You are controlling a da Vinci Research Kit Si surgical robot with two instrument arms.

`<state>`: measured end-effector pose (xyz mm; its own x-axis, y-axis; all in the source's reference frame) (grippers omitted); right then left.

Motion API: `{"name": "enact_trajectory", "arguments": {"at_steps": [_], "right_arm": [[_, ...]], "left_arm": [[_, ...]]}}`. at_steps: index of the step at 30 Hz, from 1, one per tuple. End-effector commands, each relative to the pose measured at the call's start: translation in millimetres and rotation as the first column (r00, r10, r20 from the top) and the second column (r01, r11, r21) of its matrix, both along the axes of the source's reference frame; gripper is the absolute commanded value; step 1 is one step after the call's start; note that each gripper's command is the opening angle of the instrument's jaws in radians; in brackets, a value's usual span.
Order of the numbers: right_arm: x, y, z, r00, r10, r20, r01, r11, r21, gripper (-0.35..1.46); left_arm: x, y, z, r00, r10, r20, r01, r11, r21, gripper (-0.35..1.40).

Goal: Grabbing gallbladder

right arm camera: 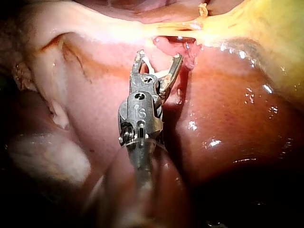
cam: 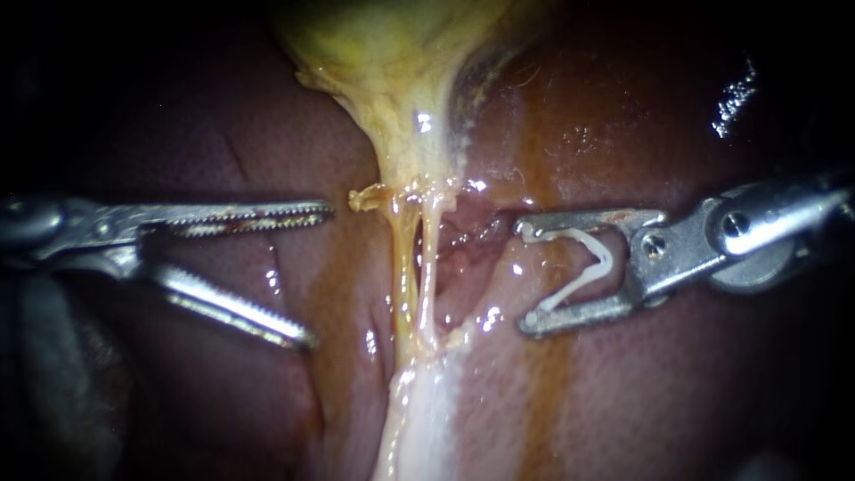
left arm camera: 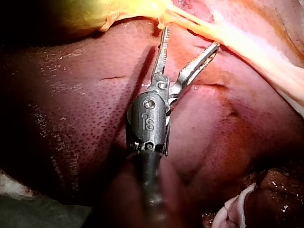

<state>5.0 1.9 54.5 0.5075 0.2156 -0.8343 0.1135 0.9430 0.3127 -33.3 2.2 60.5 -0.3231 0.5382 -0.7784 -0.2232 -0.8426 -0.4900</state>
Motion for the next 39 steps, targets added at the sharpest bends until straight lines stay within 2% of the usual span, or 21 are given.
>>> {"name": "enact_trajectory", "arguments": {"at_steps": [1,3,13,16,20,30,34,39], "right_arm": [[0.0,0.0,0.0,1.0000,0.000,0.000,0.000,1.000,0.000,0.50],[0.0,0.0,0.0,1.0000,0.000,0.000,0.000,1.000,0.000,0.50],[0.0,0.0,0.0,1.0000,0.000,0.000,0.000,1.000,0.000,0.50],[0.0,0.0,0.0,1.0000,0.000,0.000,0.000,1.000,0.000,0.50],[0.0,0.0,0.0,1.0000,0.000,0.000,0.000,1.000,0.000,0.50],[0.0,0.0,0.0,1.0000,0.000,0.000,0.000,1.000,0.000,0.50],[0.0,0.0,0.0,1.0000,0.000,0.000,0.000,1.000,0.000,0.50],[0.1,0.0,0.0,1.0000,0.000,0.000,0.000,1.000,0.000,0.50]], "left_arm": [[0.0,0.1,0.1,1.0000,0.002,-0.002,-0.002,1.000,0.000,0.71],[0.0,0.4,0.2,1.0000,0.001,-0.004,-0.001,1.000,0.007,0.71],[-1.4,4.1,2.0,1.0000,-0.003,-0.004,0.004,0.999,0.034,0.79],[-1.9,4.9,2.7,0.9997,-0.014,-0.018,0.015,0.998,0.056,0.78],[-2.7,5.9,3.5,0.9985,-0.013,-0.054,0.018,0.995,0.095,0.71],[-3.2,6.6,4.4,0.9936,-0.004,-0.113,0.022,0.987,0.158,0.52],[-3.6,6.7,4.4,0.9924,-0.011,-0.123,0.033,0.983,0.180,0.51],[-3.7,6.6,4.7,0.9906,-0.018,-0.136,0.046,0.978,0.205,0.37]]}}
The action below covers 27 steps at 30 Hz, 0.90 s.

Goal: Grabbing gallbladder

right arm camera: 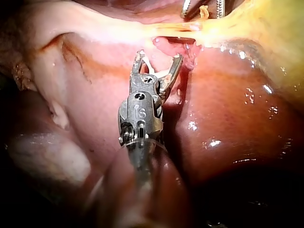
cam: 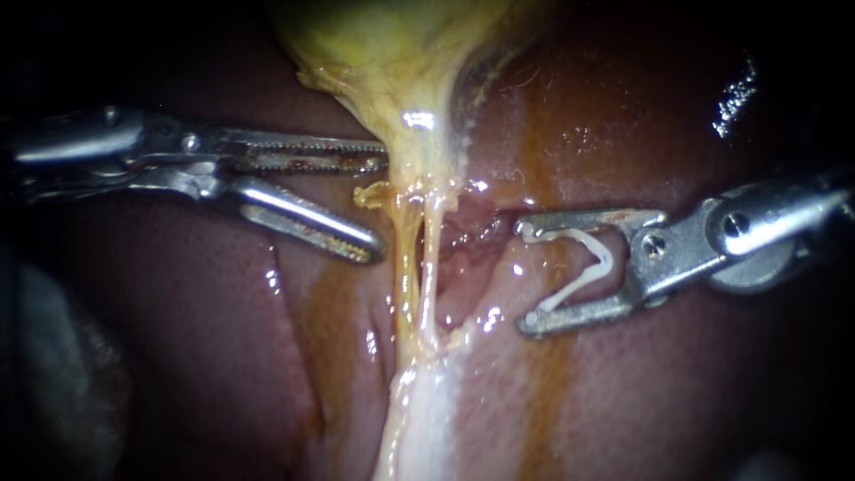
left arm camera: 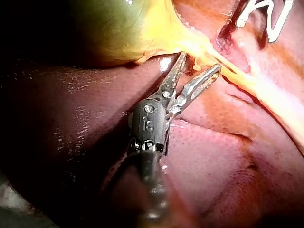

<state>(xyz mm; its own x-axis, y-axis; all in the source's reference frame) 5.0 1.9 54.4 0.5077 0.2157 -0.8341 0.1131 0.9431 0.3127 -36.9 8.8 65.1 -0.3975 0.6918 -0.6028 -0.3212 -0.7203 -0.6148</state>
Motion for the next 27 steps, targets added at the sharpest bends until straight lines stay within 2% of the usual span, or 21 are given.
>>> {"name": "enact_trajectory", "arguments": {"at_steps": [1,5,12,20,27], "right_arm": [[0.1,0.0,0.0,1.0000,0.000,0.000,0.000,1.000,0.000,0.50],[0.1,0.0,0.0,1.0000,0.000,0.000,0.000,1.000,0.000,0.50],[0.2,0.0,0.0,1.0000,0.001,0.000,-0.001,1.000,0.000,0.50],[0.2,0.0,0.0,1.0000,0.001,0.000,-0.001,1.000,0.000,0.50],[0.1,0.0,0.0,1.0000,0.000,0.000,0.000,1.000,0.000,0.50]], "left_arm": [[0.0,0.0,0.1,1.0000,-0.001,-0.003,0.001,1.000,0.004,0.36],[0.0,0.0,0.0,1.0000,-0.002,-0.005,0.002,1.000,0.010,0.22],[0.1,0.2,-0.5,0.9997,-0.019,-0.014,0.019,1.000,0.023,-0.35],[0.3,0.2,-1.7,0.9991,-0.010,-0.040,0.011,0.999,0.038,-0.35],[1.5,0.5,-3.5,0.9977,0.012,-0.066,-0.007,0.998,0.067,-0.35]]}}
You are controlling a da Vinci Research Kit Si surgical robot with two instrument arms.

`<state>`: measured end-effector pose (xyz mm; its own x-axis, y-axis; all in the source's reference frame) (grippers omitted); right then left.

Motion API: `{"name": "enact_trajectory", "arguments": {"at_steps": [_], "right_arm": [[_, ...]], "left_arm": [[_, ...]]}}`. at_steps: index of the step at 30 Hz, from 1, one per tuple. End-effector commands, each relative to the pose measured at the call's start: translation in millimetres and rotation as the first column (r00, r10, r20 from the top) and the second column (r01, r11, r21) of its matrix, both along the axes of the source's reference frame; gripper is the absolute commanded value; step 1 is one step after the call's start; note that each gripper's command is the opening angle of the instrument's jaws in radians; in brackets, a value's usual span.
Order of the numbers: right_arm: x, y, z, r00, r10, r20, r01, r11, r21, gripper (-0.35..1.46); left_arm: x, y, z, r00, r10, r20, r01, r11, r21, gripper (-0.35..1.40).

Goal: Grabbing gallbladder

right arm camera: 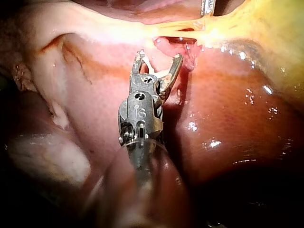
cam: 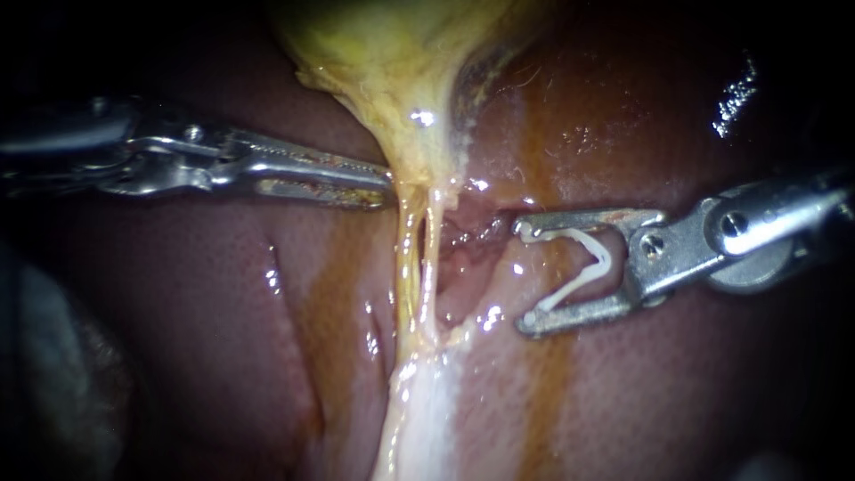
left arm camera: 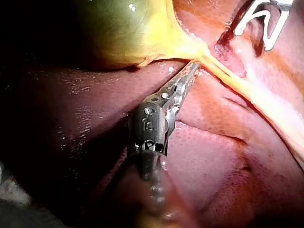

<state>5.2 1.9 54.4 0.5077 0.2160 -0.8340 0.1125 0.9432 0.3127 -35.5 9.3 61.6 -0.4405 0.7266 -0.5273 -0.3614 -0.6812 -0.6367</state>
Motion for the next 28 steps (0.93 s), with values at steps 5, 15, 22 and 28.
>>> {"name": "enact_trajectory", "arguments": {"at_steps": [5,15,22,28], "right_arm": [[-0.1,0.0,0.0,1.0000,0.000,0.000,0.000,1.000,0.000,0.50],[-0.1,0.0,0.0,1.0000,0.000,0.000,0.000,1.000,0.000,0.50],[-0.1,0.0,0.0,1.0000,-0.001,0.000,0.001,1.000,0.000,0.50],[-0.1,0.0,0.0,1.0000,-0.001,0.000,0.001,1.000,0.000,0.50]], "left_arm": [[1.5,1.6,-2.7,0.9999,0.010,0.012,-0.010,1.000,0.021,-0.35],[3.2,3.3,-5.4,1.0000,0.000,0.009,-0.001,1.000,0.030,-0.35],[3.3,3.3,-5.4,1.0000,0.001,0.009,-0.001,1.000,0.030,-0.35],[3.3,3.2,-5.5,1.0000,0.001,0.009,-0.001,1.000,0.030,-0.35]]}}
